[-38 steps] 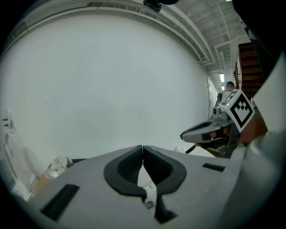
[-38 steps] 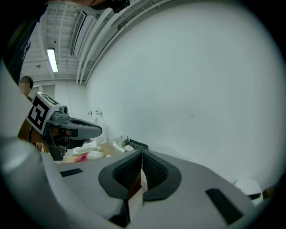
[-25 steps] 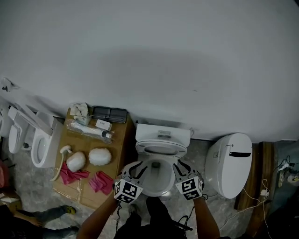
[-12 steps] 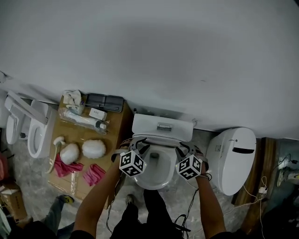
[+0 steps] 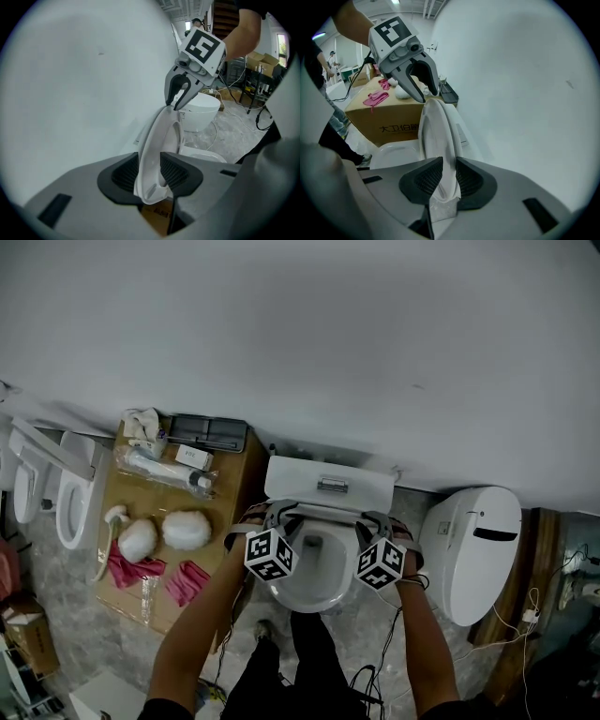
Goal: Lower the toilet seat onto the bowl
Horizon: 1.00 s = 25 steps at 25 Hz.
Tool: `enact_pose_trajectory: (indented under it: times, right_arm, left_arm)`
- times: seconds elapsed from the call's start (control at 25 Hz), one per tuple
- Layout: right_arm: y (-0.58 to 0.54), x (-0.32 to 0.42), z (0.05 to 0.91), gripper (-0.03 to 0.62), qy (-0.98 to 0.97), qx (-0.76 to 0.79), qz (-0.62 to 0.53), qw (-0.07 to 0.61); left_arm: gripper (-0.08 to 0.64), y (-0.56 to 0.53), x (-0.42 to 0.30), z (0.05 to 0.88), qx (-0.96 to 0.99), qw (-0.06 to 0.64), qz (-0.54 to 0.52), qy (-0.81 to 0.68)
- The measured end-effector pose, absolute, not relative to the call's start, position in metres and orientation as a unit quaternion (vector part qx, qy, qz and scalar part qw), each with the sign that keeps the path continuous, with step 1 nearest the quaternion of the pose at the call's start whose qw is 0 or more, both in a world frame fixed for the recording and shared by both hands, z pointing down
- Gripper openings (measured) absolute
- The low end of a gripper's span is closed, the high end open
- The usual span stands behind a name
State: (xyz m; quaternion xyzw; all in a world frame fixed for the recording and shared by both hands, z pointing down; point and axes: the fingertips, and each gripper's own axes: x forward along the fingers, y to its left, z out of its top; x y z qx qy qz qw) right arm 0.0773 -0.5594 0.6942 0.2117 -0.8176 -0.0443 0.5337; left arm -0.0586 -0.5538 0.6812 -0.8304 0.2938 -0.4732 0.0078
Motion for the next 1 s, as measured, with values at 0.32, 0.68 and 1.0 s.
enact_pose_trajectory:
  times: [0.32,0.68,1.0]
  right_arm:
    - [-0.525,0.075,0.7,0.069,-0.823,0.173,-0.057,0.539]
    - [-0.463,0.075,0.708,0.064,-0.828,0.117,-0.053,0.546]
    - [-0.383,0.076,0.734,0.083,-0.828,0.056,-0.033,0.556]
  left_arm:
    - [0.146,-0.523,-0.049,0.693,-0.843,0.033,-0.482,0.236]
    - [0.06,-0.467,-0.048,0.706,-0.844,0.082,-0.508,0.152]
    - [0.058,-0.384,-0.046,0.731,-0.853,0.096,-0.51,0.051]
